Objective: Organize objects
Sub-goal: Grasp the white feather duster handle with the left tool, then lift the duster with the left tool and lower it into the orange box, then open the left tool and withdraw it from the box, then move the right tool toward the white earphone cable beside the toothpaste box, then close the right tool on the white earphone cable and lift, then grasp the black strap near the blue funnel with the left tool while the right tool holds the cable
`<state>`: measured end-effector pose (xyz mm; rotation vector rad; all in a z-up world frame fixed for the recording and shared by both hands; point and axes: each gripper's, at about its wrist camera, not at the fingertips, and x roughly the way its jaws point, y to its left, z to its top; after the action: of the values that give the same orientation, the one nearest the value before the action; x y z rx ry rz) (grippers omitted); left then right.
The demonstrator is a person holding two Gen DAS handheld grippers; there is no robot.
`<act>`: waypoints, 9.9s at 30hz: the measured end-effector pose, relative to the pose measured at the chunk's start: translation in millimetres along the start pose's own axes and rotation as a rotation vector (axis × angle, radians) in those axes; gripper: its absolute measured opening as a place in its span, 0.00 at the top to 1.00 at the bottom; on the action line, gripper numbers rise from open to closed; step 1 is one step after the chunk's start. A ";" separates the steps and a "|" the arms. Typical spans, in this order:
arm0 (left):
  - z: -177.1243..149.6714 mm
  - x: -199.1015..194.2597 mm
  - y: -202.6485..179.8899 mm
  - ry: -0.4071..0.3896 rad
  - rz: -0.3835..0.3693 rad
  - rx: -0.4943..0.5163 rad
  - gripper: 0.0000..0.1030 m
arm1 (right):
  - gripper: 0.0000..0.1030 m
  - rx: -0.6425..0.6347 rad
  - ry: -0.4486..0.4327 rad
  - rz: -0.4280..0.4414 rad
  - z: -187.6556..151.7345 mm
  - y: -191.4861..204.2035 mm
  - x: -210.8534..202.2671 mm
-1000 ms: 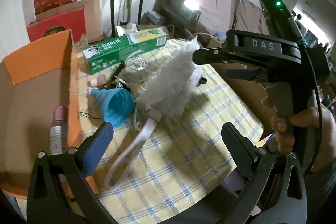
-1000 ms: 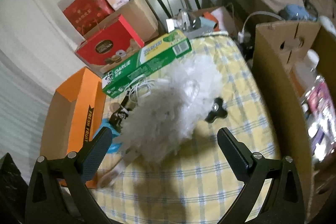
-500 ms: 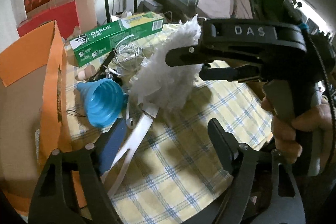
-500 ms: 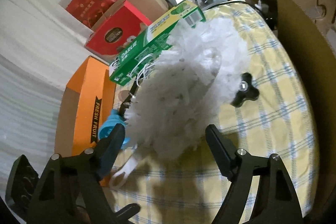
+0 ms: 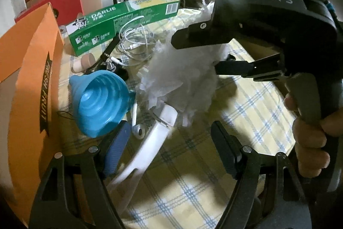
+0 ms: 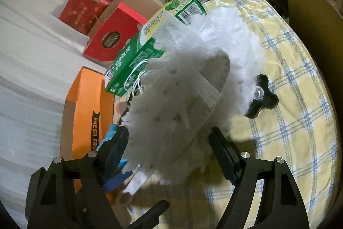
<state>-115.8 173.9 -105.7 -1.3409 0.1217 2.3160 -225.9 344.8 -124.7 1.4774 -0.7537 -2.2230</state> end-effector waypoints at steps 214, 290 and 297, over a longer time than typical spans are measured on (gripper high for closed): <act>66.3 -101.0 90.7 -0.208 0.025 -0.300 0.00 | 0.06 -0.466 -0.057 -0.306 42.5 74.2 19.3; 139.3 16.8 67.3 0.195 0.142 -0.064 0.47 | 0.92 -0.446 -0.236 -0.188 25.5 74.8 -90.6; 150.4 44.4 66.7 0.245 0.209 -0.019 0.52 | 0.91 -0.439 -0.225 -0.186 25.4 68.5 -88.2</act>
<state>-283.4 174.6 -74.6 -1.6896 0.3329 2.3124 -214.8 346.5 -10.8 1.1333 -0.1669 -2.5147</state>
